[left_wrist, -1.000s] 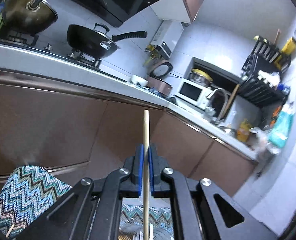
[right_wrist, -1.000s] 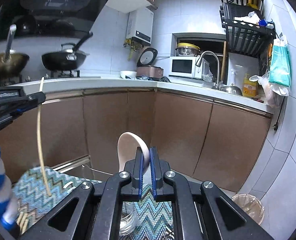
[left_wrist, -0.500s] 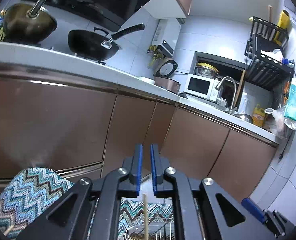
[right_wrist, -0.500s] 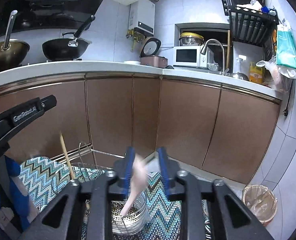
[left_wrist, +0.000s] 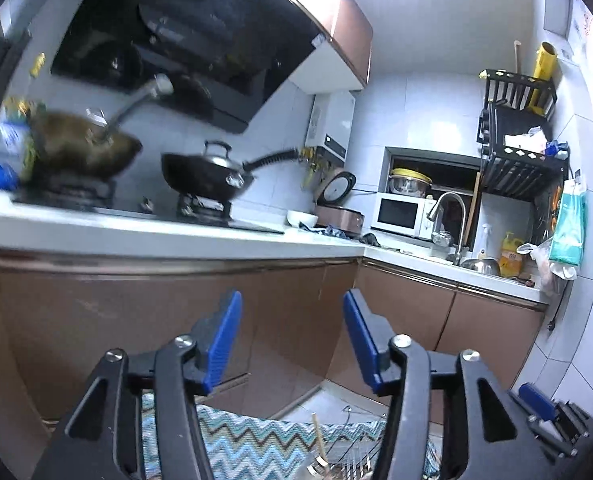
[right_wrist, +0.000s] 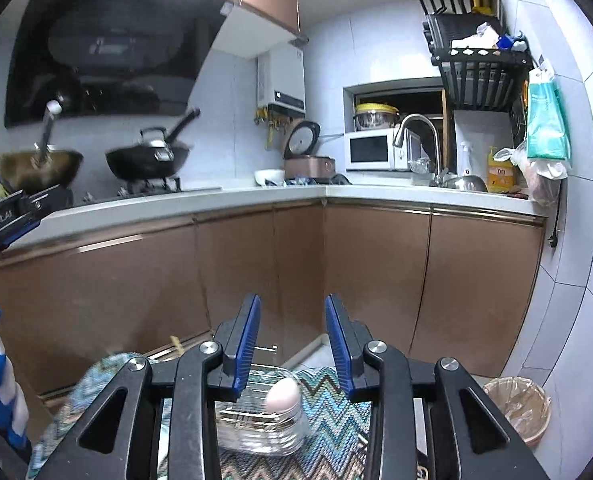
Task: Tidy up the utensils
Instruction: 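Lower the spoon into the utensil holder with the right tool while the left drops the chopstick in, then lift both open tools away from the utensil holder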
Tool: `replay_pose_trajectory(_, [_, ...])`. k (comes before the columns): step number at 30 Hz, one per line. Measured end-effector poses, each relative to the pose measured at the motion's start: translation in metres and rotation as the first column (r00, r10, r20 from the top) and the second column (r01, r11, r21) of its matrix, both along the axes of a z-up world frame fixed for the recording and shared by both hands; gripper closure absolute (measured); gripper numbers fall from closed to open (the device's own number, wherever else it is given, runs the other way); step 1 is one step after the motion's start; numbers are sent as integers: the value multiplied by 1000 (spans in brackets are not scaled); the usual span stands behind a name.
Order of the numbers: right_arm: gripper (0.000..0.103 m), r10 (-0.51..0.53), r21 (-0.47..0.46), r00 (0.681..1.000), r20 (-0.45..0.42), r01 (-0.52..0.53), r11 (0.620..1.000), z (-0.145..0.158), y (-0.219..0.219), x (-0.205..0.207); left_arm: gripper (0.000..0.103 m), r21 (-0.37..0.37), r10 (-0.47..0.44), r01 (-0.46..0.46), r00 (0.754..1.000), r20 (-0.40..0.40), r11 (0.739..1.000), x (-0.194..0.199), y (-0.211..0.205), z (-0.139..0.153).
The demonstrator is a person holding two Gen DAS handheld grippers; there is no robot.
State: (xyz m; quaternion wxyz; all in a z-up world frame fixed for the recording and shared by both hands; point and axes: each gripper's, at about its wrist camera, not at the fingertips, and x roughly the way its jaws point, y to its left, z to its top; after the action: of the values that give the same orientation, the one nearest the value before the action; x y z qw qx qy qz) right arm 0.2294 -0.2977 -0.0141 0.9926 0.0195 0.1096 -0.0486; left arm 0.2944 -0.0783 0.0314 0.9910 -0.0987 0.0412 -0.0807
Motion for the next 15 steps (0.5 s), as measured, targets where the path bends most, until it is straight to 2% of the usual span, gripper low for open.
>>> replay_pose_trajectory(4, [65,43,22,999,17,-44,999,24,8,-42,51,24,6,-6,1000,-8,1000,-38,28,23])
replay_pose_trajectory(7, [64,75,40,997,24,-75,996,36,13,-70,51,18,11,-11,999,-36,1000,-64,52,33])
replay_pose_trajectory(15, [64,156,80,988,22,-157,984,43,31,-131,51,55,-18,27,987,-159,998,-120,97,38])
